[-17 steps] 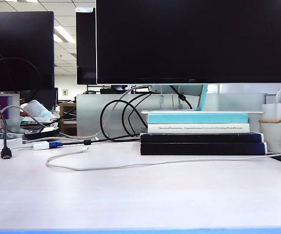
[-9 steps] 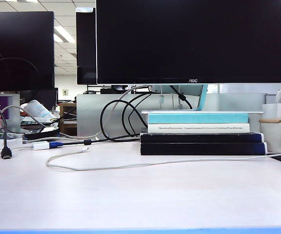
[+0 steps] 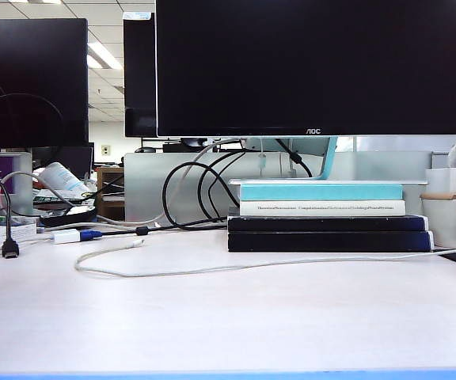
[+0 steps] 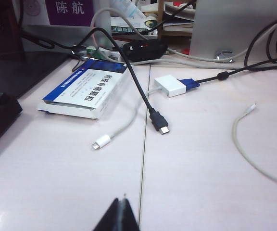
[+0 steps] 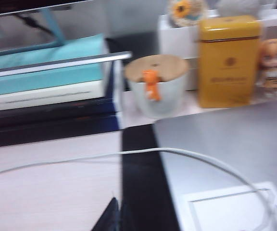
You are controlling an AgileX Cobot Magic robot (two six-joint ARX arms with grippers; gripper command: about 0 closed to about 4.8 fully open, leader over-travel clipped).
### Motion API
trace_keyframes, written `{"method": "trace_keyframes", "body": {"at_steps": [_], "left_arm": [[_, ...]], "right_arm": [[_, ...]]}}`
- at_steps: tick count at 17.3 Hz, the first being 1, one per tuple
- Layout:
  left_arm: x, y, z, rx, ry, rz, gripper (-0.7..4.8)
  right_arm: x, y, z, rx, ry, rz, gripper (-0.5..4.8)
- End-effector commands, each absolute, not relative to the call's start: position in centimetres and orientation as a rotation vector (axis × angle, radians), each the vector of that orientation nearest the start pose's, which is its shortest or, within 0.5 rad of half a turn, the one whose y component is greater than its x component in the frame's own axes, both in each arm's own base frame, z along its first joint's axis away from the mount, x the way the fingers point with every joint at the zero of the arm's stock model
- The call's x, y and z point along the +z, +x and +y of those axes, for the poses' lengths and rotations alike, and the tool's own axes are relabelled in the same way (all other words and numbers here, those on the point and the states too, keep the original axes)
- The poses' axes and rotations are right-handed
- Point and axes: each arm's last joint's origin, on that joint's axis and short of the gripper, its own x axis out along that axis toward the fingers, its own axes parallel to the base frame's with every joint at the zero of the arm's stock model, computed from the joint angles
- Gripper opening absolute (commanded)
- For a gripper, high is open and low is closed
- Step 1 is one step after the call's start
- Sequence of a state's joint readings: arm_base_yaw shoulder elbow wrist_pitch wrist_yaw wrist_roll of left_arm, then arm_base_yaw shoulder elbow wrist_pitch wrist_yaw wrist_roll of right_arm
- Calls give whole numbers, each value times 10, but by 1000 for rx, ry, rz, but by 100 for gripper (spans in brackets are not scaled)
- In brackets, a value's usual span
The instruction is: Unfold the white charging cable into a straight cable.
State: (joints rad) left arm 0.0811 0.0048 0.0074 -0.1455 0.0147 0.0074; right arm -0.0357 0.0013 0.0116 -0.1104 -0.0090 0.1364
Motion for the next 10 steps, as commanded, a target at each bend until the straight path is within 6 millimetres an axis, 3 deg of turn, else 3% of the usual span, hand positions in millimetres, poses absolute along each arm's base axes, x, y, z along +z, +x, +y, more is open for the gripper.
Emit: {"method": "trace_keyframes", "body": {"at_steps": [1,10], "left_arm": [[150,96,6,13,12,158,-5],[149,96,6,18,-5,170,-5]], "right_arm": [[156,97,-3,-20,238,87,-1],[156,97,-3,-23,294,94,-1]]}}
